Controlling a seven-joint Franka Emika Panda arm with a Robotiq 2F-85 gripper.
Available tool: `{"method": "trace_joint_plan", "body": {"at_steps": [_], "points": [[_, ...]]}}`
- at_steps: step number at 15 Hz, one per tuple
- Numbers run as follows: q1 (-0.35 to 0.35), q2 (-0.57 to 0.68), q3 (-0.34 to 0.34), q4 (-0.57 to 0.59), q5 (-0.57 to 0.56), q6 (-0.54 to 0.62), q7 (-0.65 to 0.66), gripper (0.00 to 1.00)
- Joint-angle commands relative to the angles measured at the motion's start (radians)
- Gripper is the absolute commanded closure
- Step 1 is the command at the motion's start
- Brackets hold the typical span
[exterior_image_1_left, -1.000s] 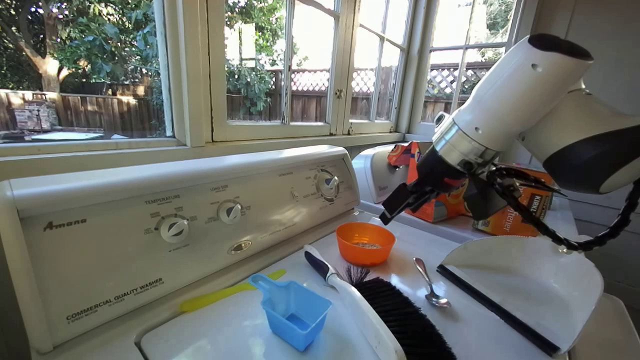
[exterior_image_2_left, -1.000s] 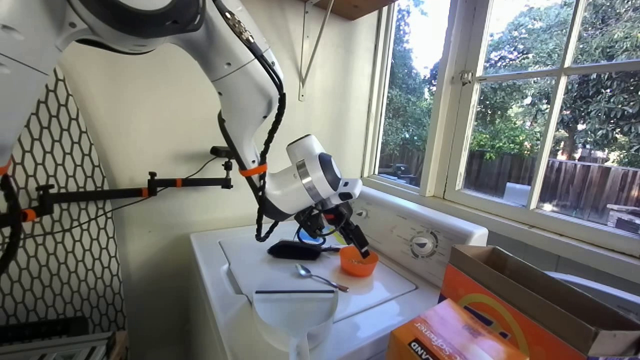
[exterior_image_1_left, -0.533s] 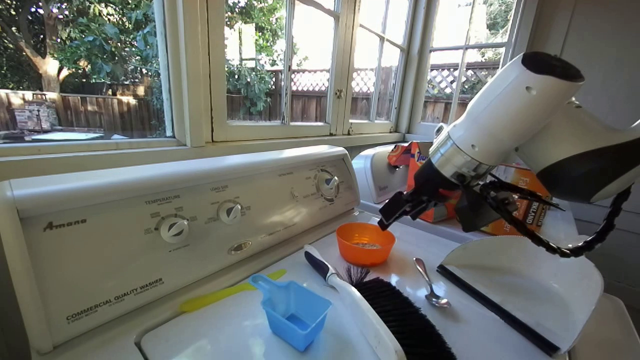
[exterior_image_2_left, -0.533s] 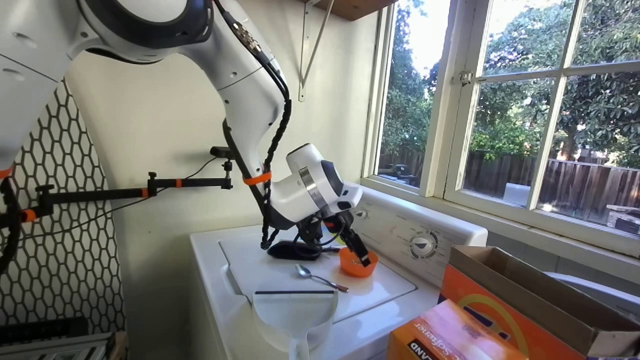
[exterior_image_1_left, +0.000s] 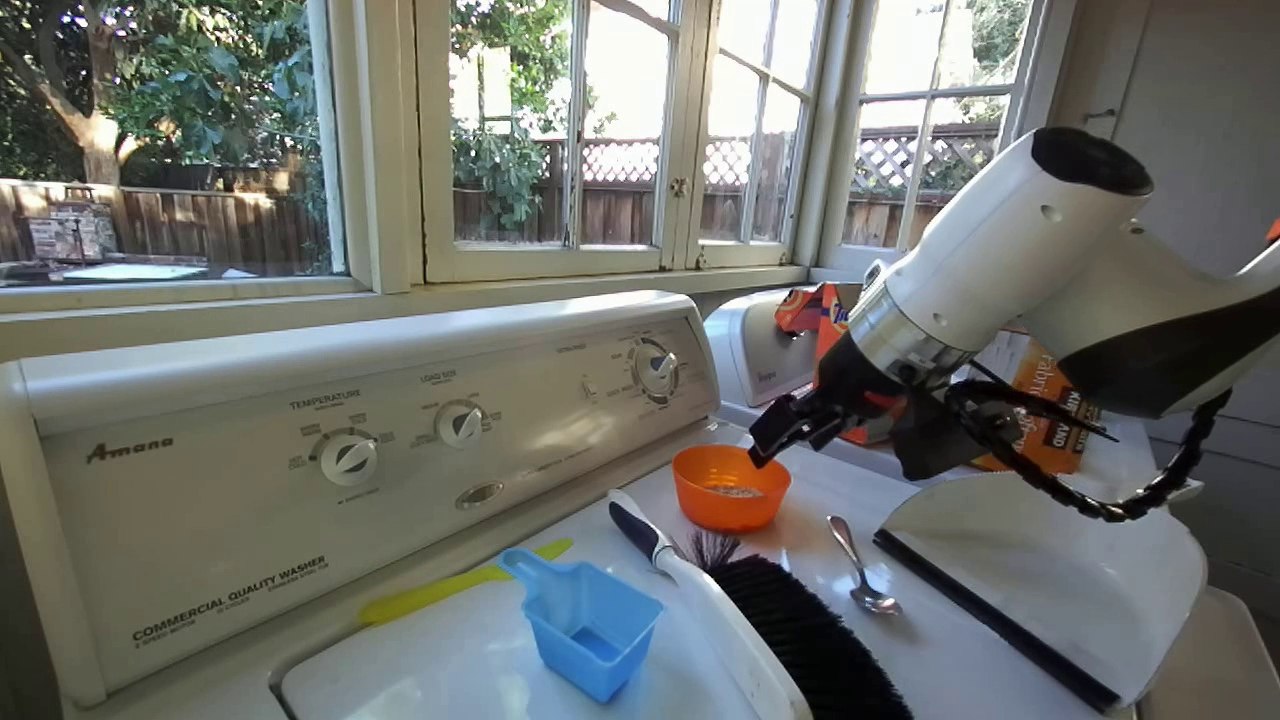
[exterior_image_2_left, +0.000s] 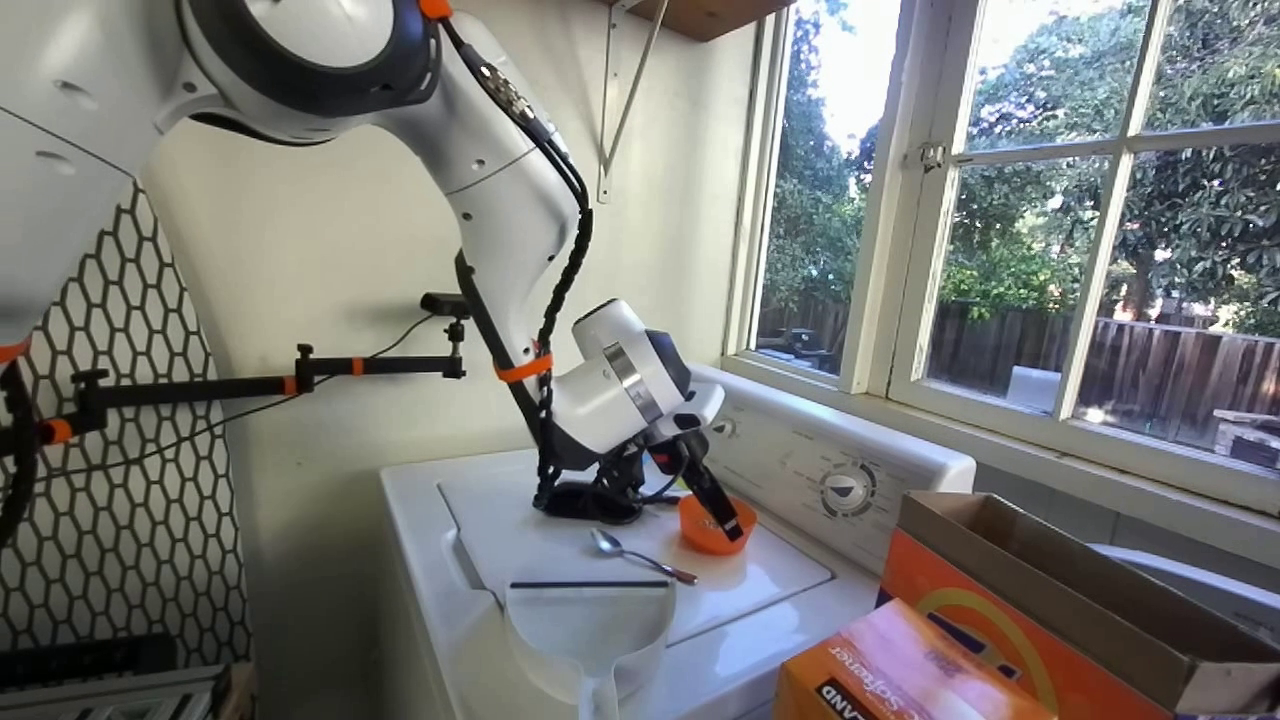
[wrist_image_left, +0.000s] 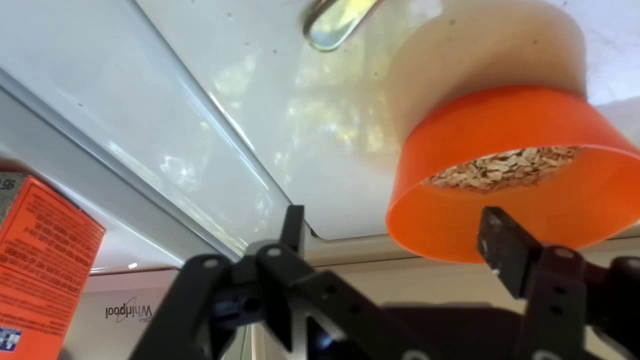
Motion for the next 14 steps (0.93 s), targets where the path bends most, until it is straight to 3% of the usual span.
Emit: {"method": "trace_joint_plan", "body": {"at_steps": [1, 3, 4, 5, 6, 8, 10, 12, 14], "points": [[0.026, 0.027, -0.026, 0.025, -0.049, 0.006, 0.08, 0.42], [0.028, 0.031, -0.029, 0.025, -0.055, 0.007, 0.093, 0.58], [0.027, 0.033, -0.027, 0.024, -0.056, 0.008, 0.095, 0.45], [0.024, 0.034, -0.025, 0.023, -0.054, 0.009, 0.094, 0.21], [0.023, 0.036, -0.023, 0.022, -0.051, 0.011, 0.09, 0.2], [0.022, 0.038, -0.022, 0.021, -0.048, 0.01, 0.089, 0.06], [0.021, 0.041, -0.021, 0.02, -0.045, 0.01, 0.093, 0.45], [0.021, 0.042, -0.022, 0.019, -0.045, 0.01, 0.099, 0.52], [0.02, 0.043, -0.022, 0.019, -0.046, 0.012, 0.103, 0.69]]}}
